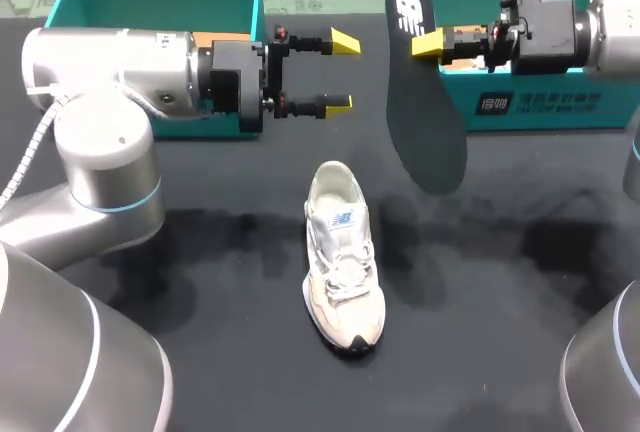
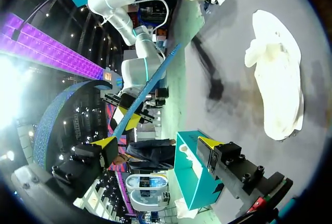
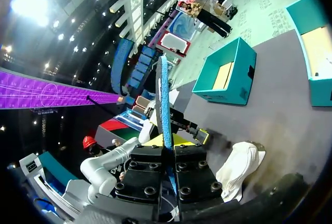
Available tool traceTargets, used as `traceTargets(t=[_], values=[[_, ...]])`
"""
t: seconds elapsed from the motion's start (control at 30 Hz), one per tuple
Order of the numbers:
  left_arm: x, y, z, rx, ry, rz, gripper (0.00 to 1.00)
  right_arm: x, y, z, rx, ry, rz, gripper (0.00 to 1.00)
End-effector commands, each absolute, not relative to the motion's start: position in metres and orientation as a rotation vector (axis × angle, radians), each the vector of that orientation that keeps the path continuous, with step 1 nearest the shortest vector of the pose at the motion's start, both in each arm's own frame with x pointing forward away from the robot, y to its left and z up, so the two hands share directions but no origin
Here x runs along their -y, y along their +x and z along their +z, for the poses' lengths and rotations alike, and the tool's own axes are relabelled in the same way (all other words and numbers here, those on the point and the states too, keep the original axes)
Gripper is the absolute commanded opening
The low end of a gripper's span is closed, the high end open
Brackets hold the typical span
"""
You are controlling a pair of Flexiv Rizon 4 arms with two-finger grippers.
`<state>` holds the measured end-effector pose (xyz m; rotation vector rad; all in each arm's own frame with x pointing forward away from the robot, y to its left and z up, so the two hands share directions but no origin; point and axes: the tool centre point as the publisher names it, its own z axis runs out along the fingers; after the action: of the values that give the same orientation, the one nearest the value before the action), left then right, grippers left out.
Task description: Take the shoe out of the shoebox, open the shoe tongue, remove and reinsert the insole, then place the shoe into the shoebox
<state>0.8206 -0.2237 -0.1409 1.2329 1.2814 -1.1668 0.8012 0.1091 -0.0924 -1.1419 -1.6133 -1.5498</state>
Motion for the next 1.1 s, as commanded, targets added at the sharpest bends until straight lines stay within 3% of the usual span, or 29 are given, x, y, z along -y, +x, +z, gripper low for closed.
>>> traceTargets(t=[0.03, 0.43, 0.7, 1.1], values=[[0.230, 0.820, -0.142, -1.270, 1.226, -1.166, 1.00, -0.117, 0.817, -0.103, 1.554, -1.168, -1.513, 0.00], [0.239, 0.813, -0.141, -1.219, 1.260, -1.147, 1.00, -0.124, 0.845, -0.141, 1.357, -1.290, -1.339, 0.00], [0.254, 0.815, -0.148, -1.225, 1.276, -1.145, 0.87, -0.128, 0.853, -0.146, 1.271, -1.312, -1.285, 0.00], [0.264, 0.825, -0.159, -1.238, 1.282, -1.131, 0.76, -0.134, 0.854, -0.148, 1.243, -1.326, -1.273, 0.00]])
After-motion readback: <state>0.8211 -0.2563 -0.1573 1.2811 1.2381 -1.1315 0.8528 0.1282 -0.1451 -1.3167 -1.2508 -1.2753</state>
